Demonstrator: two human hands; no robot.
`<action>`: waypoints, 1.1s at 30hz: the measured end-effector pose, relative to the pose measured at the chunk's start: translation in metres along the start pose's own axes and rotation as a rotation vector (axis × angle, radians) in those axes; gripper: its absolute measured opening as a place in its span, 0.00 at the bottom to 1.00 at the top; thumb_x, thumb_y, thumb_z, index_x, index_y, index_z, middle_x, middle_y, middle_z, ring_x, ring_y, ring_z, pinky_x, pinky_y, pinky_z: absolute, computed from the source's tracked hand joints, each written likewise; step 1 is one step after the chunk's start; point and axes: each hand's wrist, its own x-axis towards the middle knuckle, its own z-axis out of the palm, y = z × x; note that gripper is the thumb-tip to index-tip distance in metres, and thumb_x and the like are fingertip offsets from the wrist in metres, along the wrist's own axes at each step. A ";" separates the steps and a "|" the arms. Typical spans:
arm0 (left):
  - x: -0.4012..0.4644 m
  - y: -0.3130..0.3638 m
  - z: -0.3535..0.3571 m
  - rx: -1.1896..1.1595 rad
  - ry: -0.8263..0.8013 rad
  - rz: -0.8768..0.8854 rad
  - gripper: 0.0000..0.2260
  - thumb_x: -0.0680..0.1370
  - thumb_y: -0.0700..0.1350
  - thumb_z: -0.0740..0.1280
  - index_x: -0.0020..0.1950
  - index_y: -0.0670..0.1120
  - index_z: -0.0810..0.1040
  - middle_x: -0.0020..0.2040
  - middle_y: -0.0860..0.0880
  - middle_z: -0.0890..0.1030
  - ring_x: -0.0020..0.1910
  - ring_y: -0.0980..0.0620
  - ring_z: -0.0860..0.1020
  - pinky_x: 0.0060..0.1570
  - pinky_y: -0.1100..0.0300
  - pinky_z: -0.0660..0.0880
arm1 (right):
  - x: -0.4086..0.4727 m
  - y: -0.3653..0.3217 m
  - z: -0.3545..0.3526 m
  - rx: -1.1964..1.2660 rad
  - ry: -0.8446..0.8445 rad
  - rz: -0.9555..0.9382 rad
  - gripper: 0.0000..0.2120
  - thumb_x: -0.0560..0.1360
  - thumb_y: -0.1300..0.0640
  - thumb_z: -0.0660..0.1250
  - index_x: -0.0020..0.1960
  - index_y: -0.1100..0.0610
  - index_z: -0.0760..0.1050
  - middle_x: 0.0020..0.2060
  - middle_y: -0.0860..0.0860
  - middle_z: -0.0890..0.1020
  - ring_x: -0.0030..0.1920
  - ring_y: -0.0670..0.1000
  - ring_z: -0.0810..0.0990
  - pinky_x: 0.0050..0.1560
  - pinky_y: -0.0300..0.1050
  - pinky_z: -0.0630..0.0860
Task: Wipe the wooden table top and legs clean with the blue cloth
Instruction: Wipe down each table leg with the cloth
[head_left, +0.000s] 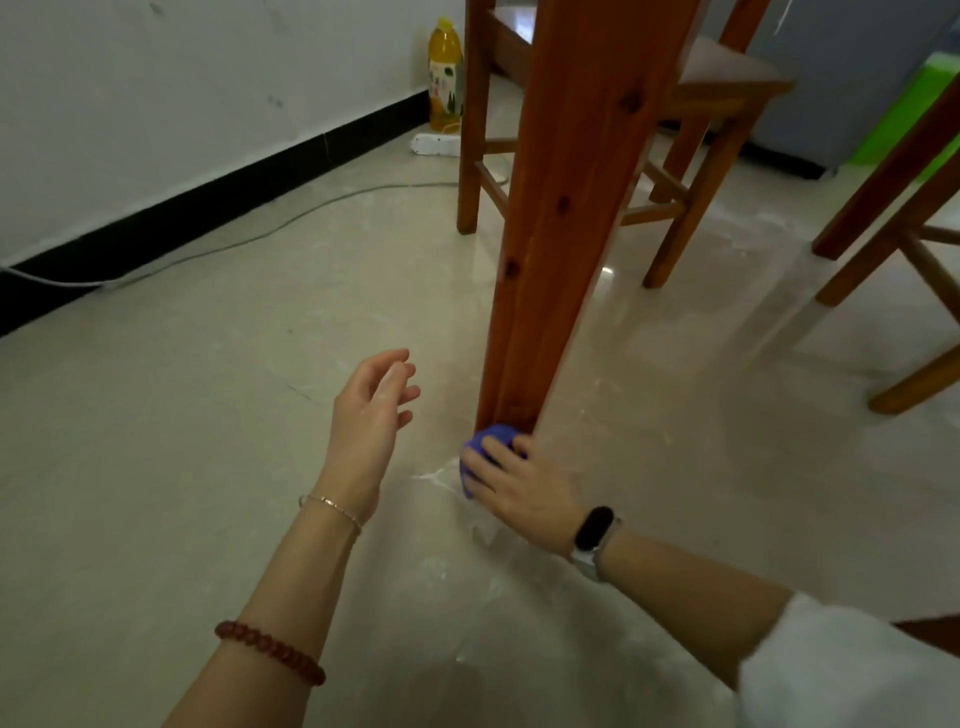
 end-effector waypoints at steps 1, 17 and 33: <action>-0.006 -0.004 -0.002 0.041 -0.006 0.016 0.10 0.80 0.45 0.57 0.58 0.49 0.73 0.56 0.49 0.77 0.53 0.52 0.76 0.54 0.56 0.74 | -0.012 -0.011 0.015 0.017 -0.095 -0.011 0.19 0.76 0.61 0.52 0.43 0.51 0.81 0.48 0.49 0.82 0.50 0.53 0.78 0.45 0.47 0.64; -0.022 0.028 0.095 0.199 0.013 0.423 0.28 0.75 0.56 0.60 0.72 0.59 0.52 0.71 0.51 0.62 0.68 0.52 0.66 0.65 0.49 0.69 | 0.024 0.120 -0.088 1.054 0.844 0.919 0.14 0.77 0.54 0.58 0.62 0.47 0.63 0.60 0.53 0.69 0.60 0.49 0.71 0.62 0.38 0.68; -0.026 0.022 0.070 0.470 0.140 0.297 0.24 0.77 0.49 0.63 0.71 0.55 0.60 0.67 0.48 0.63 0.62 0.52 0.68 0.61 0.60 0.66 | -0.046 0.025 0.011 1.230 -0.500 1.078 0.17 0.75 0.57 0.61 0.64 0.55 0.69 0.54 0.60 0.77 0.48 0.58 0.78 0.41 0.38 0.72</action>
